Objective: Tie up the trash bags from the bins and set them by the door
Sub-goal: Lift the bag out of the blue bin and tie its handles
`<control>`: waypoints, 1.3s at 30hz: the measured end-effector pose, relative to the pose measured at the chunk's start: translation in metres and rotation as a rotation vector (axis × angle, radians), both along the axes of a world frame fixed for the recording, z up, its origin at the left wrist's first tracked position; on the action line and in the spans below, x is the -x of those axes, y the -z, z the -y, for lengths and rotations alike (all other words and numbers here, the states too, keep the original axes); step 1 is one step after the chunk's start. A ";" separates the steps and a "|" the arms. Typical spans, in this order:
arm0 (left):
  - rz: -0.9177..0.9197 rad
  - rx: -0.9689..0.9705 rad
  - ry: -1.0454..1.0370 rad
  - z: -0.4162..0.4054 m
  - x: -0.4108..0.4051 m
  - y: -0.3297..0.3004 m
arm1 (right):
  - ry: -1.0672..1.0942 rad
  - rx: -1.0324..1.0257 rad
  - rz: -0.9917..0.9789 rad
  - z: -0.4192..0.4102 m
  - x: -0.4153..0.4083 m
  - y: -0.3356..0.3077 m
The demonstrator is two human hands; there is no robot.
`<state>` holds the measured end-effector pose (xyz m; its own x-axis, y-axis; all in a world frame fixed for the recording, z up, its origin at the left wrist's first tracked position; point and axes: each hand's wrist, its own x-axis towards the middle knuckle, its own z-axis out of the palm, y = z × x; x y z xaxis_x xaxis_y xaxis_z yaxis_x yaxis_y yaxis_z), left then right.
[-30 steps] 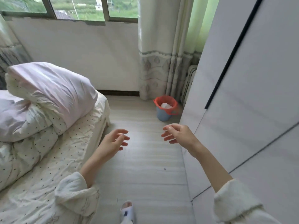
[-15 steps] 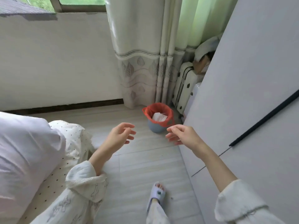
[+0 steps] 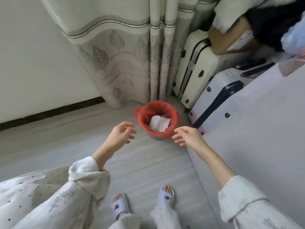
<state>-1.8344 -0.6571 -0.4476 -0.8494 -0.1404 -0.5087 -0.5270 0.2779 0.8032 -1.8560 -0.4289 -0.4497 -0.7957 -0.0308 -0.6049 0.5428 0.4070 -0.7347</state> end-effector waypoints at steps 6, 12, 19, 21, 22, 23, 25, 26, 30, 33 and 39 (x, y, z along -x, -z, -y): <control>-0.004 0.024 0.070 0.025 0.108 0.140 | 0.096 -0.059 0.016 0.030 0.075 0.130; 0.048 0.034 0.146 0.039 0.133 0.313 | 0.244 -0.228 -0.003 0.030 0.099 0.285; 0.041 0.004 0.008 0.036 0.166 0.460 | 0.156 -0.534 -0.105 0.021 0.117 0.423; 0.091 -0.132 -0.097 0.035 0.184 0.484 | 0.175 -0.577 -0.161 0.019 0.125 0.448; 0.109 -0.207 -0.135 0.035 0.191 0.492 | 0.201 -0.593 -0.204 0.018 0.129 0.457; 0.106 -0.261 -0.162 0.034 0.197 0.498 | 0.235 -0.603 -0.252 0.018 0.132 0.464; 0.063 -0.341 -0.240 0.034 0.206 0.502 | 0.292 -0.616 -0.336 0.018 0.138 0.476; 0.047 -0.383 -0.290 0.036 0.212 0.504 | 0.311 -0.623 -0.365 0.019 0.141 0.480; 0.126 -0.514 -0.287 0.056 0.229 0.494 | 0.358 -0.647 -0.413 0.021 0.151 0.487; 0.155 -0.447 -0.186 0.066 0.232 0.484 | 0.352 -0.685 -0.418 0.019 0.155 0.488; 0.006 -0.508 -0.174 0.057 0.231 0.440 | 0.380 -0.675 -0.390 0.022 0.156 0.489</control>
